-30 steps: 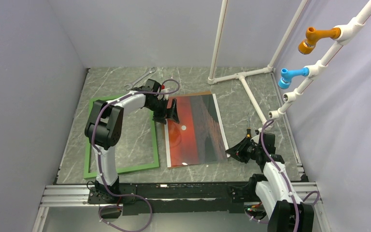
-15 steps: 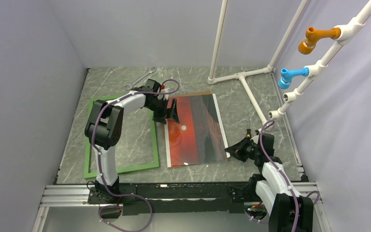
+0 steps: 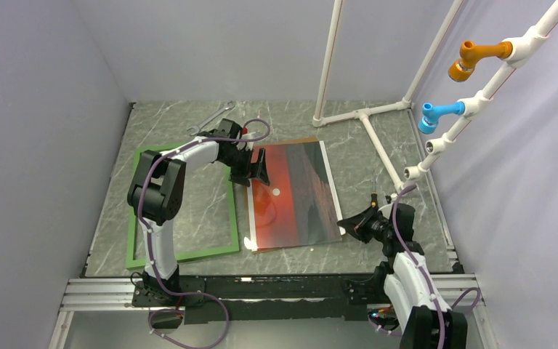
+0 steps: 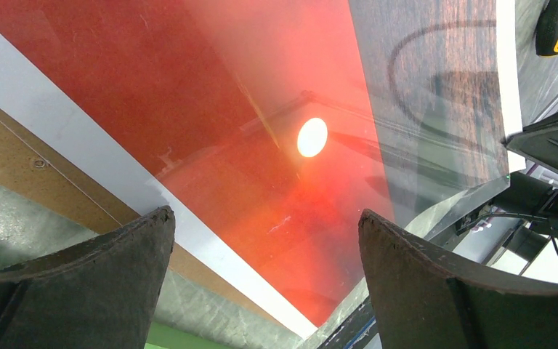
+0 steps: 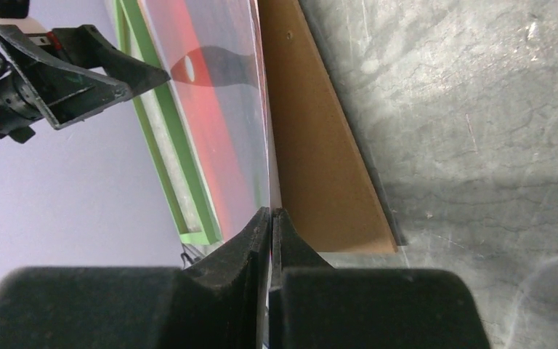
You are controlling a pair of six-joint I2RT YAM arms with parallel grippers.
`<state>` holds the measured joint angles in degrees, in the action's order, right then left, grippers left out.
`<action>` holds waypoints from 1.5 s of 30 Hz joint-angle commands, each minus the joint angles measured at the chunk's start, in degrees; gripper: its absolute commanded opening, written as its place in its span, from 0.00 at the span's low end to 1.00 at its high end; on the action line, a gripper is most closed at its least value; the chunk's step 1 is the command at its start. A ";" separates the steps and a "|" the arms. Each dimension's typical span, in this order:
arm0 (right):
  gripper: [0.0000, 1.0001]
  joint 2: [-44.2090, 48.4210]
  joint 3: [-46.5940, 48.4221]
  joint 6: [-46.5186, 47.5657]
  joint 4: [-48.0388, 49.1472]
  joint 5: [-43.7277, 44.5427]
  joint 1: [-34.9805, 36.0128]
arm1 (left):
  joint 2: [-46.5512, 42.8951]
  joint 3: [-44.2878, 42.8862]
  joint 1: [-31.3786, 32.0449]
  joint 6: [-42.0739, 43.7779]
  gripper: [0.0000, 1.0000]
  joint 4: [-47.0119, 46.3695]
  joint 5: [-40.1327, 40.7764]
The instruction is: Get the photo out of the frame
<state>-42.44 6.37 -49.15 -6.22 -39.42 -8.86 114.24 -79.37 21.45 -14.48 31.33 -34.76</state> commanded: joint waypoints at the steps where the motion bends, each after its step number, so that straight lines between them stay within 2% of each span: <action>1: 0.07 2.96 -1.16 -4.12 4.33 -3.26 -0.64 | 0.63 -0.76 0.25 0.86 0.99 -0.22 -0.57; 9: 0.13 2.19 -2.84 -8.06 9.58 -5.39 -3.46 | 0.49 -0.61 0.26 0.90 0.99 -0.25 -0.68; 12: 0.21 0.58 -2.54 -7.81 10.41 -5.81 -4.78 | 0.51 -0.61 0.25 0.90 0.99 -0.30 -0.74; 16: 0.21 -3.39 -2.44 -8.78 12.86 -5.94 -5.95 | 0.55 -0.71 0.26 0.77 0.99 -0.31 -0.92; 23: 0.18 -10.25 -1.85 -9.85 17.33 -5.81 -6.07 | 0.48 -0.63 0.26 0.82 0.99 -0.32 -0.93; 29: 0.00 -14.04 -0.69 -9.67 19.01 -7.19 -6.28 | 0.57 -0.74 0.26 0.90 0.99 -0.28 -0.90; 37: 0.00 -7.92 2.92 -2.25 10.68 -5.69 -7.13 | -0.45 -0.53 0.17 0.95 0.99 -0.42 0.16; 45: 0.00 -5.78 2.32 -1.09 11.63 -8.00 -7.44 | -4.45 1.30 -0.50 0.33 0.99 -2.67 0.20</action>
<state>-48.66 7.20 -52.40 5.06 -45.63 -15.88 113.97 -79.02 21.43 -14.52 30.57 -35.05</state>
